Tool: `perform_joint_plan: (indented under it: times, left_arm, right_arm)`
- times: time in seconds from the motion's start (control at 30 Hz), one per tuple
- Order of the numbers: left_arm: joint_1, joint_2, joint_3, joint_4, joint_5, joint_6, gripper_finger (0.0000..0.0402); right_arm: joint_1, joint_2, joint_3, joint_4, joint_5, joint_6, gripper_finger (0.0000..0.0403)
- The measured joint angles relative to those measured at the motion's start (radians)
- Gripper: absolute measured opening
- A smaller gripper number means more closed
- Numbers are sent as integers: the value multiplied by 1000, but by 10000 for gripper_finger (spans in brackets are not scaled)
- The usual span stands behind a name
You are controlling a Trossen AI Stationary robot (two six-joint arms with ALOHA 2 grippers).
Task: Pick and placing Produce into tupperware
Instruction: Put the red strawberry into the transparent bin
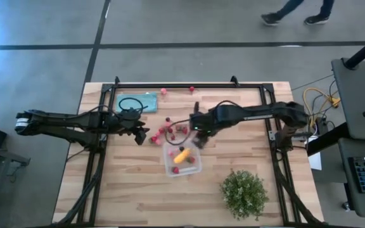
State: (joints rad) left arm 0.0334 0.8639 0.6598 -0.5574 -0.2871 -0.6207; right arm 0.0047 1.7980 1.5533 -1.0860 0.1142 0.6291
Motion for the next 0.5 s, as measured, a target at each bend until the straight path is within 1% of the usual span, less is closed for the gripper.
perform_joint_plan:
  times: [0.07,0.1,0.17,0.23,0.3,0.4,0.5]
  left_arm:
    - [0,0,0,0,0,16,173]
    - [0,0,0,1,1,27,173]
    - [0,0,0,1,2,31,173]
    - [0,0,0,1,2,32,173]
    - [0,0,-1,3,2,32,173]
    - [0,0,-2,3,2,32,173]
    - [0,0,-4,2,2,33,173]
  right_arm:
    - [16,-39,-41,-62,97,-187,207]
    - [22,-58,-71,-53,112,-279,207]
    - [29,-90,-130,24,76,-431,207]
    - [30,-111,-194,109,33,-538,207]
    - [30,-112,-261,204,21,-587,207]
    - [29,-97,-344,331,18,-604,208]
    - [30,-88,-408,419,17,-645,208]
